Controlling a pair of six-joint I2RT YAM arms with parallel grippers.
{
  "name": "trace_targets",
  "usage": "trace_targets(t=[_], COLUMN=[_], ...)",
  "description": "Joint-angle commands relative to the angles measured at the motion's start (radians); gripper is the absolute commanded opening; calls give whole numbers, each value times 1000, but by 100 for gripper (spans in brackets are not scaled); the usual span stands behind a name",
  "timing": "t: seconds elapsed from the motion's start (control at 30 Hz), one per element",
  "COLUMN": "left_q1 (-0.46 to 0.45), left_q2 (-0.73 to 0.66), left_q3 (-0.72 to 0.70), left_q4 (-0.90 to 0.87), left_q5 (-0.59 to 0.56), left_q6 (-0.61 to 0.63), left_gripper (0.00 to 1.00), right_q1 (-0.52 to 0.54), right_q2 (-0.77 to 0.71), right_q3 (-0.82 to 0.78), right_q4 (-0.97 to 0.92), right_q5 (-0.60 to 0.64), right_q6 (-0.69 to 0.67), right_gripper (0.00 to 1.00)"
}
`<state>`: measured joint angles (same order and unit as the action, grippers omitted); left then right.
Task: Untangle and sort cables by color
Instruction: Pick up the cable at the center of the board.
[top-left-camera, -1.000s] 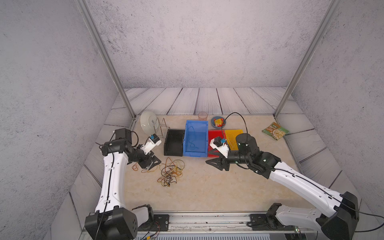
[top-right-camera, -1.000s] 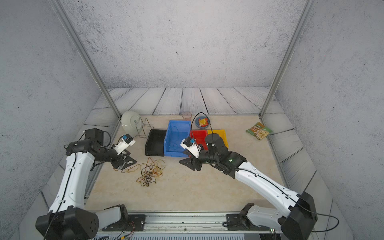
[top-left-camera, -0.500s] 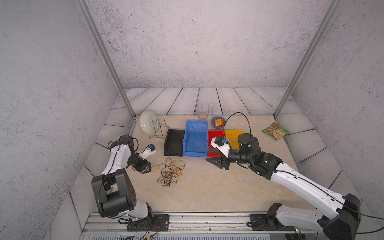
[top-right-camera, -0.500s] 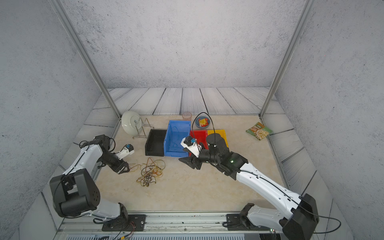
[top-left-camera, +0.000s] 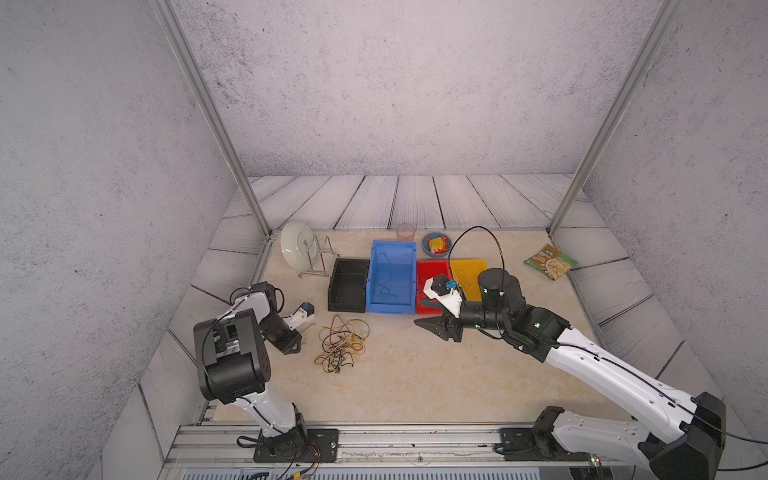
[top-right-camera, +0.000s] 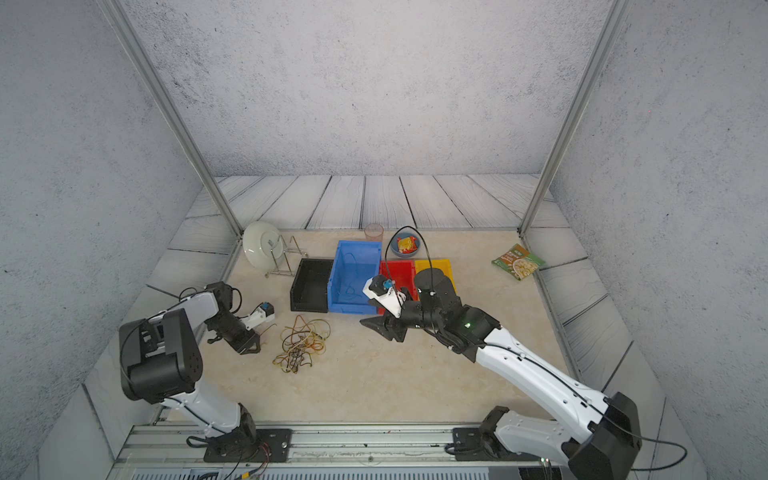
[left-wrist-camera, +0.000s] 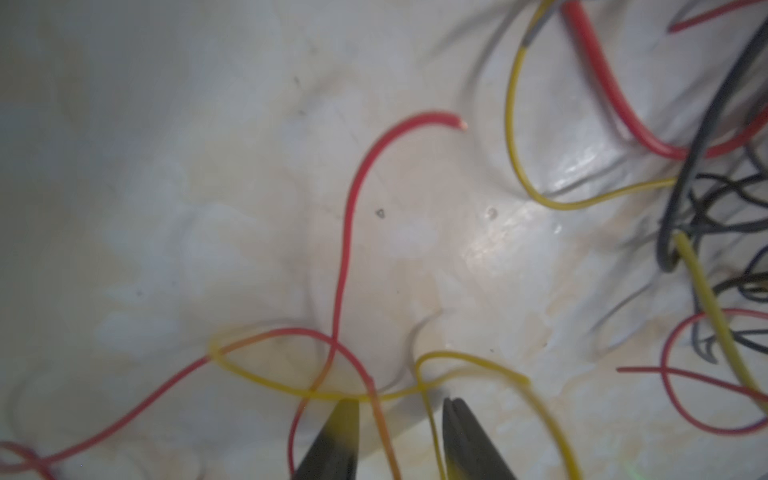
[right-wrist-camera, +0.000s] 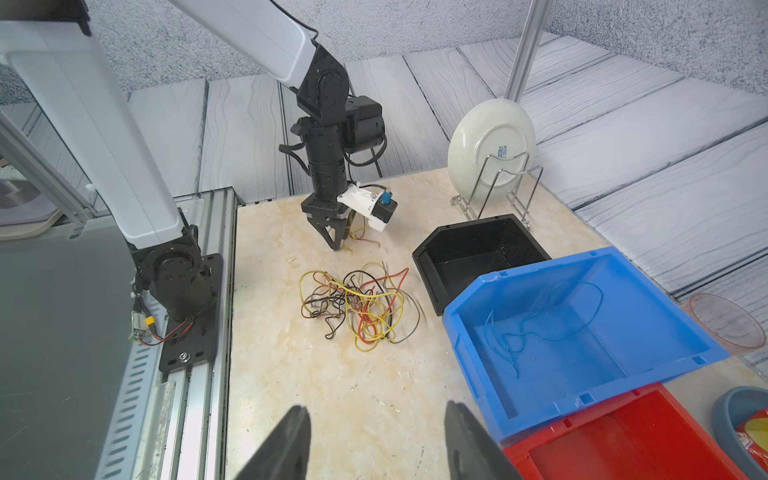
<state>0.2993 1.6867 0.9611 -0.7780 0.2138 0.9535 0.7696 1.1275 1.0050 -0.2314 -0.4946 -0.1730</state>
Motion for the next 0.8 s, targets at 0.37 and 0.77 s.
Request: trace_targets(t=[0.37,0.77], left_q1=[-1,-339], left_q2=[-238,-323], left_q3=[201,733], left_q4=[-325,-576], left_q5=[172,458], left_q6=[4,-175], left_gripper=[0,0], right_q1=[9,13], right_q2=[-46,-51], right_q3=[24,95], right_q4=[-30,12], right_q5=[-10,109], right_q6=[6,116], right_gripper=[56,56])
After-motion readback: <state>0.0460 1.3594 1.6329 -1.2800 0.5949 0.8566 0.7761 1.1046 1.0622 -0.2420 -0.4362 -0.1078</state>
